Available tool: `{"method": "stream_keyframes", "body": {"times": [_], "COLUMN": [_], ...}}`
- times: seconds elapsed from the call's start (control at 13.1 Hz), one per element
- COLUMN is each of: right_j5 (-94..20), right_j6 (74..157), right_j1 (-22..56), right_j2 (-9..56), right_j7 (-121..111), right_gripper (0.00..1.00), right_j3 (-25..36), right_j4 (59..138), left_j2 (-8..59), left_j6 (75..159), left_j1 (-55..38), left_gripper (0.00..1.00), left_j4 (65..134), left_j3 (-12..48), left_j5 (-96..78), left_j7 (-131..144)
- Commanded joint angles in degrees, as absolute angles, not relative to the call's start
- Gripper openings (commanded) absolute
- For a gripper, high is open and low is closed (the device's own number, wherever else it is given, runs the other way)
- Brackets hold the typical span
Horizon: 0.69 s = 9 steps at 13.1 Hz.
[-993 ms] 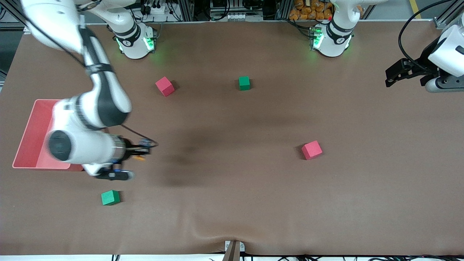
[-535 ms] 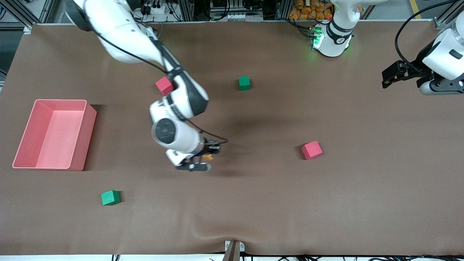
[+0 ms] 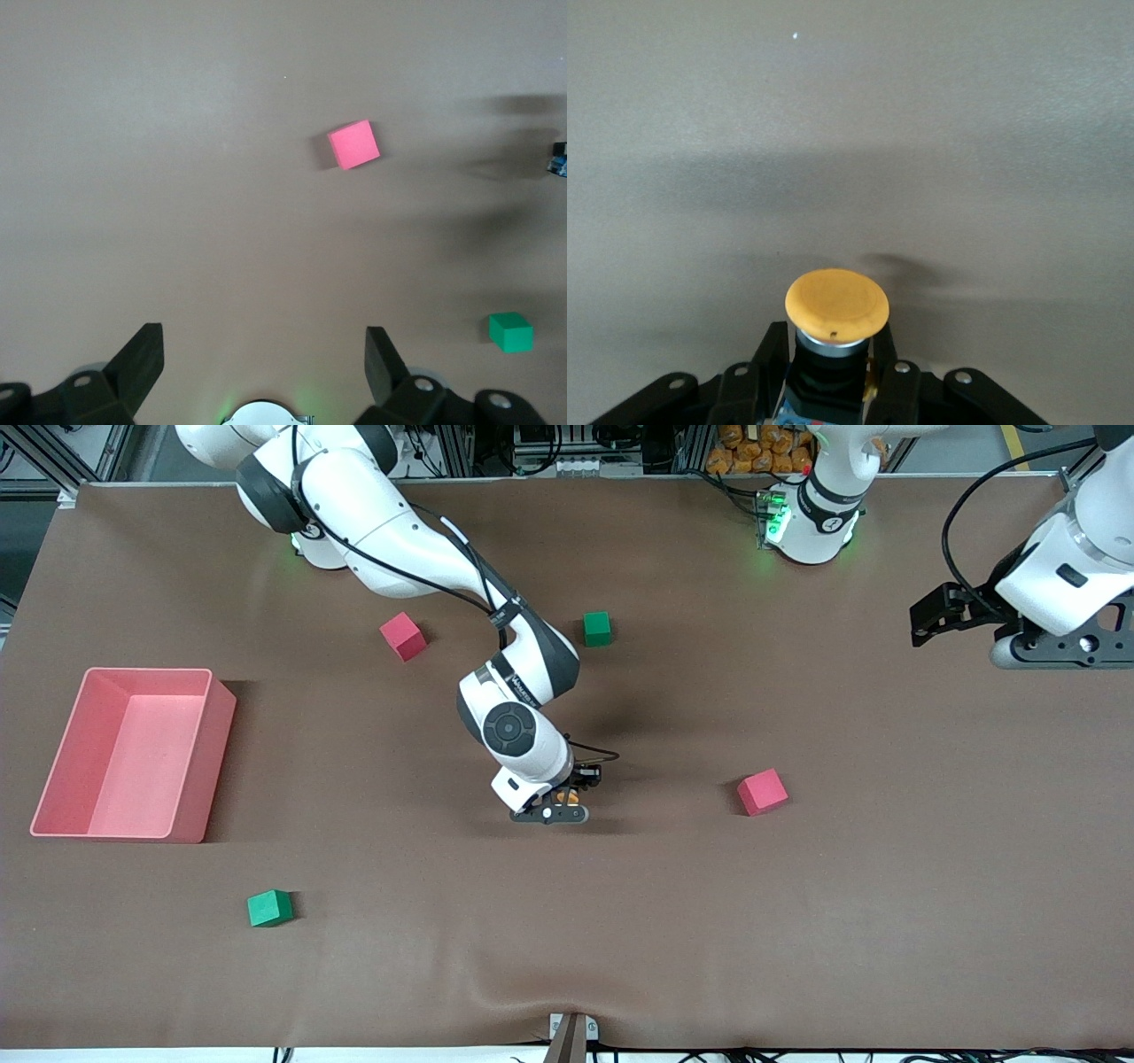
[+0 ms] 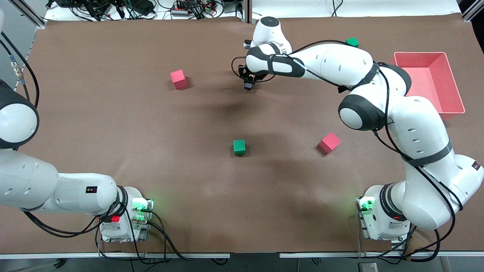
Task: Place and upright button with both arms
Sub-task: 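Carry the button with the right gripper to the table middle, then hold the button with the right gripper while the left gripper approaches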
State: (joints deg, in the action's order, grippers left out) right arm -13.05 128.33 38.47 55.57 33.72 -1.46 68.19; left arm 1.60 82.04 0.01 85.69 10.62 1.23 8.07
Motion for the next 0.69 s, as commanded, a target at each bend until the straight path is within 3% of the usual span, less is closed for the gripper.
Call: {"method": "stream_keyframes", "body": {"times": [0.0, 0.38, 0.53, 0.61], "right_j5": [-11.52, -10.11, -10.28, -10.37], "right_j6": [128.14, 128.59, 124.74, 122.19], "right_j1": [39.02, 38.32, 36.40, 34.30], "right_j2": [57.13, 55.99, 53.71, 52.57], "right_j7": [35.24, 35.24, 34.72, 34.63], "right_gripper": [0.57, 0.68, 1.00, 1.00], "right_j3": [-0.70, -0.62, -0.53, -1.05], "right_j4": [65.83, 65.48, 65.13, 64.08], "left_j2": [0.70, 3.32, 6.23, 7.20], "left_j6": [83.31, 86.22, 88.75, 91.64], "left_j1": [0.53, -0.96, -2.98, -4.99], "left_gripper": [1.00, 1.00, 1.00, 1.00], "left_j4": [87.09, 87.28, 87.28, 87.28], "left_j3": [11.25, 12.04, 12.30, 12.22], "left_j5": [1.58, 0.10, -0.62, 0.25], "left_j7": [8.88, 13.77, 16.08, 16.17]}}
